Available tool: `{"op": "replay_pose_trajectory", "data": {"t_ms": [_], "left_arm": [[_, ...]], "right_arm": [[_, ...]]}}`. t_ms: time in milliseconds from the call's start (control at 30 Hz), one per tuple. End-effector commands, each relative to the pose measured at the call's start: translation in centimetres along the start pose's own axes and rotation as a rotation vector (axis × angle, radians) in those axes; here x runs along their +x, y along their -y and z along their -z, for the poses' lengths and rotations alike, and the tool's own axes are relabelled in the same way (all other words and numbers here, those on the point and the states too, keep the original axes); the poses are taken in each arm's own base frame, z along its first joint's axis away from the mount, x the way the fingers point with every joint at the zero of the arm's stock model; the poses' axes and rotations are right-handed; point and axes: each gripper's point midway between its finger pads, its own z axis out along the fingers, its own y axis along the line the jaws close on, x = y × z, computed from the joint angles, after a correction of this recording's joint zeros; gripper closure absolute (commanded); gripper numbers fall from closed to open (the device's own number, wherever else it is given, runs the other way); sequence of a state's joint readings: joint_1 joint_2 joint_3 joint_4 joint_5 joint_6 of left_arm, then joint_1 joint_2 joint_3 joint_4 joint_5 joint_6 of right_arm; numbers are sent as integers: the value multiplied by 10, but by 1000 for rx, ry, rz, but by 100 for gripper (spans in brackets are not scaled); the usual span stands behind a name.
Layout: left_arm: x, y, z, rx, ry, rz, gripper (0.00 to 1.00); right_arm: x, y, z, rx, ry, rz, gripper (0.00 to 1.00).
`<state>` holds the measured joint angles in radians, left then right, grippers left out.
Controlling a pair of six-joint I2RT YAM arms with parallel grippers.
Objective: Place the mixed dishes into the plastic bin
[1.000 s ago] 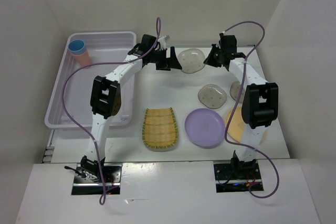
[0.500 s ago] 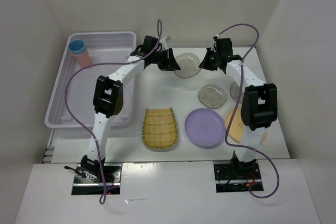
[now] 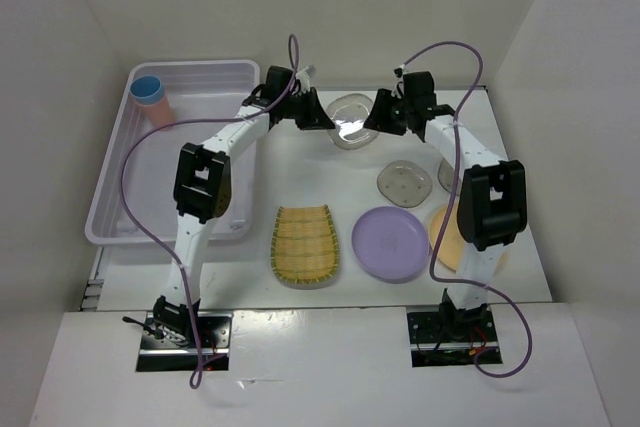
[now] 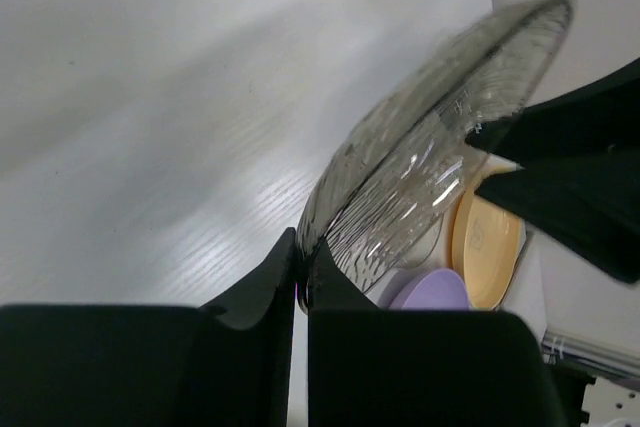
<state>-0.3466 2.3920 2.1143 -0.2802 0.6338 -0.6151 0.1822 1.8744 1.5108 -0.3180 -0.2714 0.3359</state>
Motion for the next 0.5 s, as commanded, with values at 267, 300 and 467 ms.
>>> {"op": "replay_pose_trajectory", "data": {"t_ms": [267, 300, 467], "left_arm": [[-130, 13, 177, -114, 470, 70, 100], [-138, 20, 203, -121, 532, 75, 100], [-130, -59, 279, -282, 791, 307, 100]], "right_arm": [[-68, -24, 71, 68, 310, 86, 25], [-68, -20, 73, 87, 322, 83, 23], [-23, 26, 61, 194, 223, 20, 20]]}}
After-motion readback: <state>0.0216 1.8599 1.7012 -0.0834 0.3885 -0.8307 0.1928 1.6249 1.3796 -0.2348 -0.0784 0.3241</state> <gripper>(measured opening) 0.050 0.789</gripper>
